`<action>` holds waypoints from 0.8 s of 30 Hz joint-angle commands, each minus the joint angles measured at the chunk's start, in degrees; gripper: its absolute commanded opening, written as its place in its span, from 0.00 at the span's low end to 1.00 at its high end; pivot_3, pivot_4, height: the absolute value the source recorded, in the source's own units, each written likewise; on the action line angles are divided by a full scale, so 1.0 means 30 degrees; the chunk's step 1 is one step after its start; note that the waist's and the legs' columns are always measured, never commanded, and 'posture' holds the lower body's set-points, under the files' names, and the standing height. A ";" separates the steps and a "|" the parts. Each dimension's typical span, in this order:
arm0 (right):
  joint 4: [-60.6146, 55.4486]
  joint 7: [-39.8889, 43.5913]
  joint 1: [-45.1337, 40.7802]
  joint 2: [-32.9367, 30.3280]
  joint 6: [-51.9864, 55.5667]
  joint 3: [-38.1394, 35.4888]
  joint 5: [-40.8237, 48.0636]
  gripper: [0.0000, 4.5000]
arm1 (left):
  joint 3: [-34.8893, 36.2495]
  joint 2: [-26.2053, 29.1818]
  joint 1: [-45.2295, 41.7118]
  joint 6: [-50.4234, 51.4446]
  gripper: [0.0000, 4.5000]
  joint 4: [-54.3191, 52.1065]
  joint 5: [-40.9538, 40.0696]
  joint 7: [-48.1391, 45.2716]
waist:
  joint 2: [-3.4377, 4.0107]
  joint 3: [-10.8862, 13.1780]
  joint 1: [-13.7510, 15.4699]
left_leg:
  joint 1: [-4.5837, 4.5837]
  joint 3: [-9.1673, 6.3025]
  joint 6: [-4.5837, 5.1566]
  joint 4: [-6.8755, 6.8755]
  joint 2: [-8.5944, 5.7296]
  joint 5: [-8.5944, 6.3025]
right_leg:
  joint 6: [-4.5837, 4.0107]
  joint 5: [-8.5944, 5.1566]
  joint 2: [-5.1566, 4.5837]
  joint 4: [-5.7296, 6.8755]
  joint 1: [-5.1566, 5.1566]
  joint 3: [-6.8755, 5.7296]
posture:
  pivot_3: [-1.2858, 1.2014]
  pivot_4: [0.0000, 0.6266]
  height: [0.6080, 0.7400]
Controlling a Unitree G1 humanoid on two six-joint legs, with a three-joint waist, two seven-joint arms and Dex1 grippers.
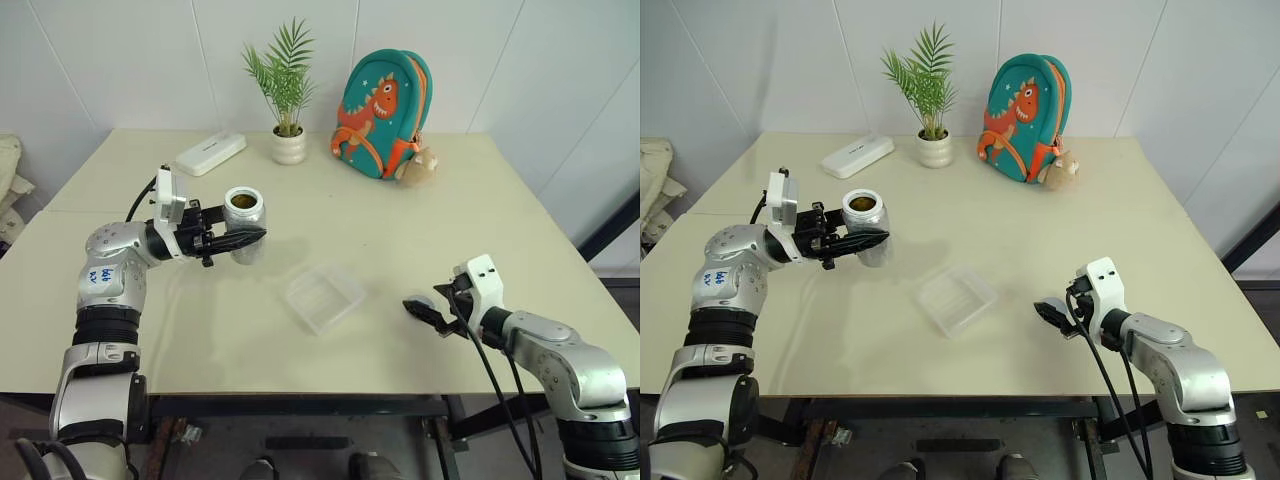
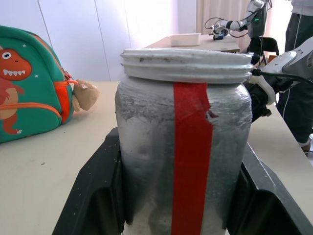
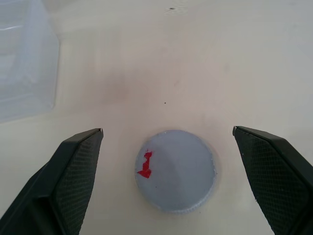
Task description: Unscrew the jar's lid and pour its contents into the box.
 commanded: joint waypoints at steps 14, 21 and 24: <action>-0.7205 0.7426 0.5485 -0.3681 -0.2634 -0.6712 0.7677 0.99 | -0.3915 -0.0650 -0.4951 -1.6147 0.45 0.6685 0.8697 0.4625 | -0.0006 0.0002 0.0046 | 0.0052 0.0004 0.0011 -0.0002 0.0002 -0.0015 | -0.0014 0.0051 -0.0001 -0.0322 0.0191 -0.0005 | 0.52 0.24 1.00; -0.6818 0.6223 0.5406 -0.3741 -0.3491 -0.5861 0.7124 0.99 | -0.7226 -0.0690 -0.7304 -2.4708 0.45 0.8124 1.5444 0.9657 | -0.0008 0.0003 0.0086 | 0.0026 0.0053 0.0063 -0.0002 -0.0009 -0.0048 | 0.0037 0.0098 -0.0026 -0.0453 0.0223 0.0014 | 0.52 0.24 1.00; -0.6789 0.5856 0.5301 -0.3741 -0.3625 -0.5446 0.7149 0.99 | -0.8084 -0.0632 -0.7940 -2.6030 0.45 0.7828 1.8442 1.2752 | -0.0009 0.0003 0.0057 | 0.0023 0.0065 0.0069 -0.0003 -0.0010 -0.0065 | 0.0150 0.0155 -0.0026 -0.0477 0.0226 0.0021 | 0.52 0.24 1.00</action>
